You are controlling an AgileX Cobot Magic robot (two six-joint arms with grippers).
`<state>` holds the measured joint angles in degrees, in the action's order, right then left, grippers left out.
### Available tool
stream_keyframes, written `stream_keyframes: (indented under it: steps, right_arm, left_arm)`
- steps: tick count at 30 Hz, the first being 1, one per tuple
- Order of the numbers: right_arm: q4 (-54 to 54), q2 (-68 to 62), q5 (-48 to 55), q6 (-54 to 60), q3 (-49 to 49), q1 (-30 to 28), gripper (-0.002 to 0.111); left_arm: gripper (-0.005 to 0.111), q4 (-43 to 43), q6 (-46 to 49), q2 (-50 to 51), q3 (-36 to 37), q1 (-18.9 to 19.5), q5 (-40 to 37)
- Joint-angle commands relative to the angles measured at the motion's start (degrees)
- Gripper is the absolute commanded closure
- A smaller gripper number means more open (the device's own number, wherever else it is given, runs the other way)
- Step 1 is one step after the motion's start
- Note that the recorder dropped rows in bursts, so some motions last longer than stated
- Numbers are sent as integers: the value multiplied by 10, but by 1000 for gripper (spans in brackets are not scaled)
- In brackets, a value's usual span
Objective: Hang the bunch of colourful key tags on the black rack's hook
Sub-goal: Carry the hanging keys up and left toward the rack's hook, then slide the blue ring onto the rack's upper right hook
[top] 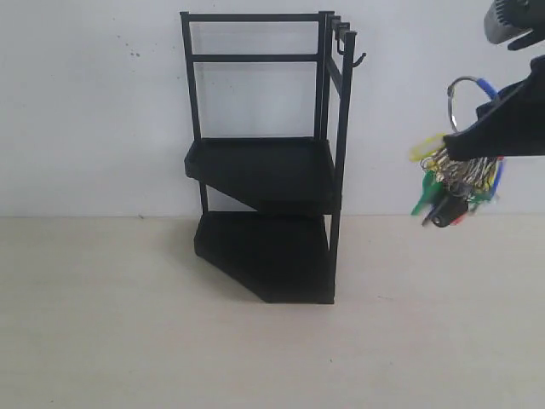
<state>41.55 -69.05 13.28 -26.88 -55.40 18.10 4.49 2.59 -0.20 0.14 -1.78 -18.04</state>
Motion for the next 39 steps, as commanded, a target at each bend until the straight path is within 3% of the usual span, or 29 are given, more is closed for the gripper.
stream_keyframes:
  steps: [1,5,11,17,28,39]
  right_arm:
    - [1,4,-34,-154,-12,-46,109]
    - [0,3,-65,-43,18,-1,109]
    - [-21,-26,-127,-59,9,2,109]
    - [-21,-121,-124,-60,-65,2,109]
    - [-21,-276,-74,-58,-288,6,109]
    - [-21,-276,-45,-4,-292,46,109]
  left_arm:
    - [102,4,0,2,-1,2,2]
    - [102,4,0,2,-1,2,2]
    - [102,4,0,2,-1,2,2]
    - [102,4,0,2,-1,2,2]
    - [102,4,0,2,-1,2,2]
    - [102,4,0,2,-1,2,2]
